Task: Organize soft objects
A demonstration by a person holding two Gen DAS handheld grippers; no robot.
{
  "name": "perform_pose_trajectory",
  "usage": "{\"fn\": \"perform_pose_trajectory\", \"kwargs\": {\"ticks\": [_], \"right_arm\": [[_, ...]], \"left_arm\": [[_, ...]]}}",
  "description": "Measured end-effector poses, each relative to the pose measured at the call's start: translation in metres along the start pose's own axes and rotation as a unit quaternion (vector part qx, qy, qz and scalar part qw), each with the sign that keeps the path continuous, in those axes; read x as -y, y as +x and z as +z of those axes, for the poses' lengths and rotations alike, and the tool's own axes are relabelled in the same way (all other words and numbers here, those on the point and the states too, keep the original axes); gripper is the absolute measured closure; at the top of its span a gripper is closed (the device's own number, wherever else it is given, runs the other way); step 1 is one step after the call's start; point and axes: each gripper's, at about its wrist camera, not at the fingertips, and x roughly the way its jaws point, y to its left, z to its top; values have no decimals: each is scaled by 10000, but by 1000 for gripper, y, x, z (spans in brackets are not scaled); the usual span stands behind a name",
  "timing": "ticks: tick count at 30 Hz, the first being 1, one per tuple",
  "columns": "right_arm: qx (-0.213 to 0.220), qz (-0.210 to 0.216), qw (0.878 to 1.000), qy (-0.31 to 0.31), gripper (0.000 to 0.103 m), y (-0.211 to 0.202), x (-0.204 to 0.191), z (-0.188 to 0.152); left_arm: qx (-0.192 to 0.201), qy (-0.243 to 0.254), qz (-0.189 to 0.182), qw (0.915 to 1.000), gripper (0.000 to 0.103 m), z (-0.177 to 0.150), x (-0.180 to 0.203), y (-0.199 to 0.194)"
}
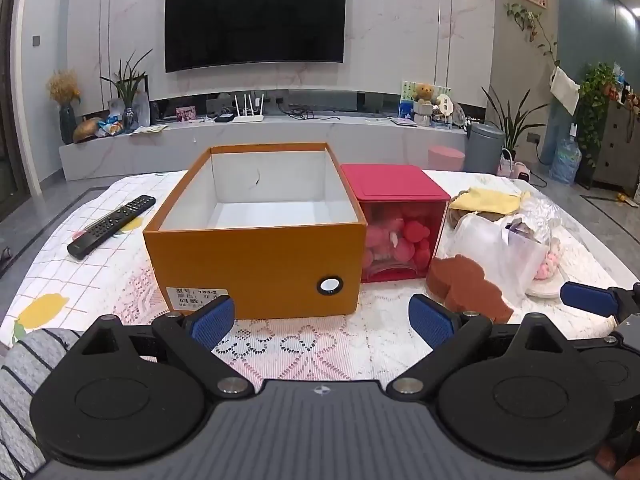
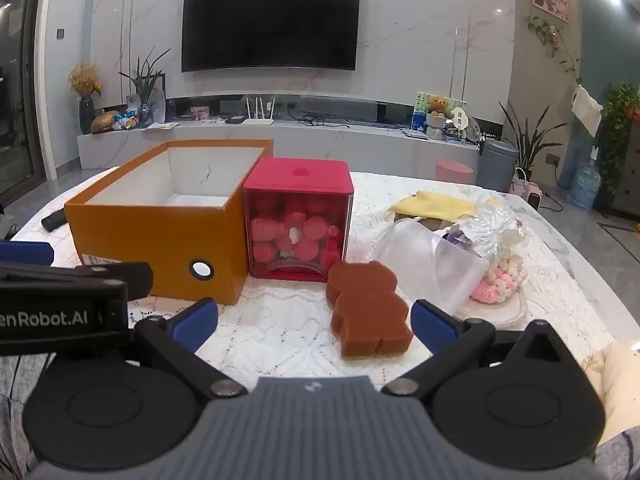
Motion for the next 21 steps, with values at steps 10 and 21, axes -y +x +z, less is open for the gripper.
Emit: {"fn": "perform_pose_trajectory", "kwargs": {"ticks": [10, 21], "right_arm": [[42, -20, 10000, 53, 2, 1, 1, -1], [36, -37, 10000, 27, 2, -2, 0, 0]], "left_arm": [[112, -88, 1, 9999, 0, -2, 1, 0], [73, -86, -18, 9999, 0, -3, 2, 0]]}}
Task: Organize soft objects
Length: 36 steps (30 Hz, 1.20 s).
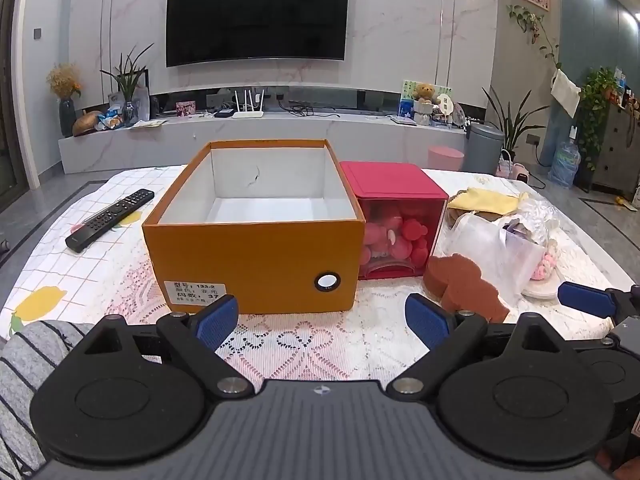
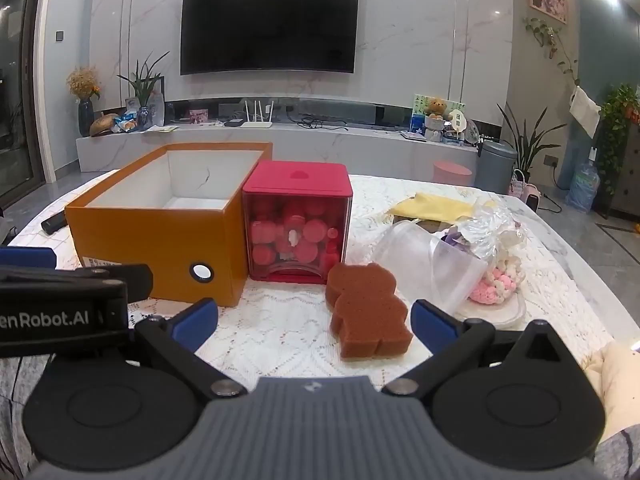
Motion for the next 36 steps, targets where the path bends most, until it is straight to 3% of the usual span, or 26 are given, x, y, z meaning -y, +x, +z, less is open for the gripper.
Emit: {"fn": "perform_pose_trajectory", "kwargs": {"ticks": [36], "right_arm": [[-88, -26, 9999, -117, 3, 2, -1, -3]], "left_arm": [[-198, 14, 67, 9998, 0, -1, -1, 3]]}}
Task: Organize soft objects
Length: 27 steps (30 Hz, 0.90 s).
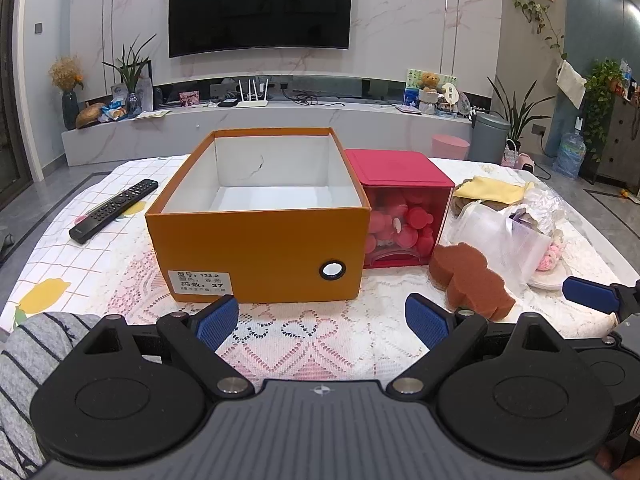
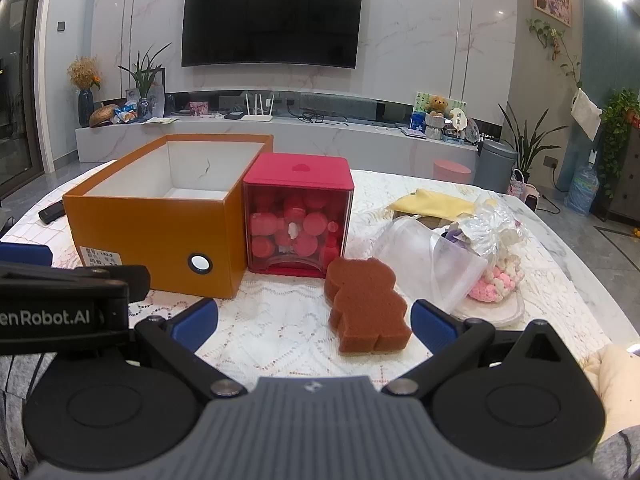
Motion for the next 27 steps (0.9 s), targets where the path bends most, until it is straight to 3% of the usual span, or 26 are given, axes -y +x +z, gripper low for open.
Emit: {"fn": "perform_pose_trajectory", "kwargs": {"ticks": [27], "right_arm": [[15, -45, 10000, -35, 3, 0, -1, 1]], "left_arm": [[-18, 35, 27, 10000, 0, 1, 2, 0]]}}
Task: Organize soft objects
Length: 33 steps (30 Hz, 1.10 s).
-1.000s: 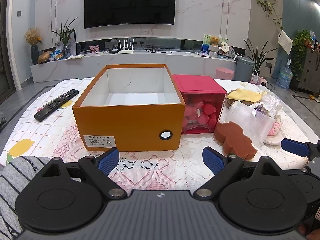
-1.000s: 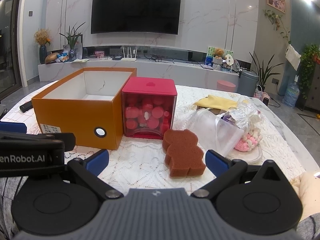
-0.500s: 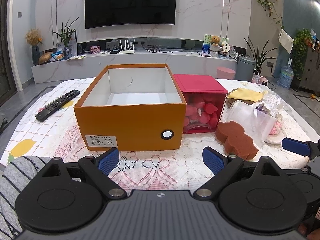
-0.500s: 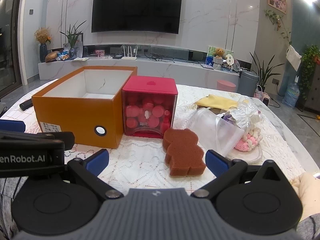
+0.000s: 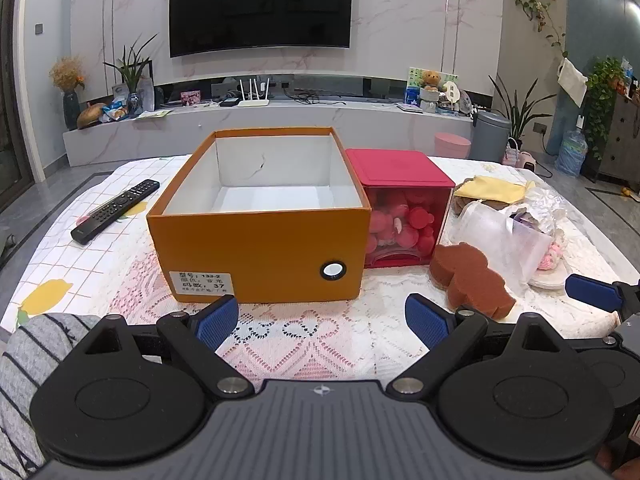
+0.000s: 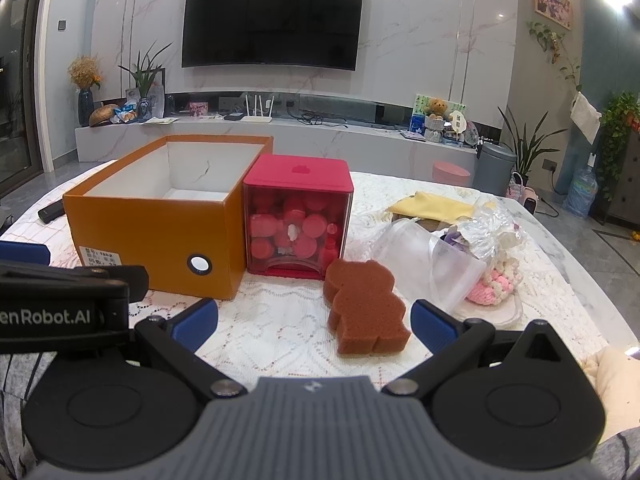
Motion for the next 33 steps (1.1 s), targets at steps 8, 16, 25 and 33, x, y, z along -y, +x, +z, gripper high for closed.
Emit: {"fn": "perform_pose_trajectory", "kwargs": {"ticks": [8, 16, 25, 33], "right_arm": [[13, -256, 9990, 368, 3, 1, 14, 5], [-250, -1022, 9905, 888, 3, 10, 53, 10], [-783, -1417, 9722, 1689, 2, 30, 148, 39], [-1686, -1302, 9709, 1094, 2, 100, 188, 79]], "left_arm": [[156, 130, -77, 9998, 0, 17, 16, 1], [204, 200, -370, 9989, 0, 40, 37, 23], [-112, 573, -1004, 9932, 0, 42, 74, 67], [-526, 1206, -1821, 9744, 0, 7, 119, 109]]}}
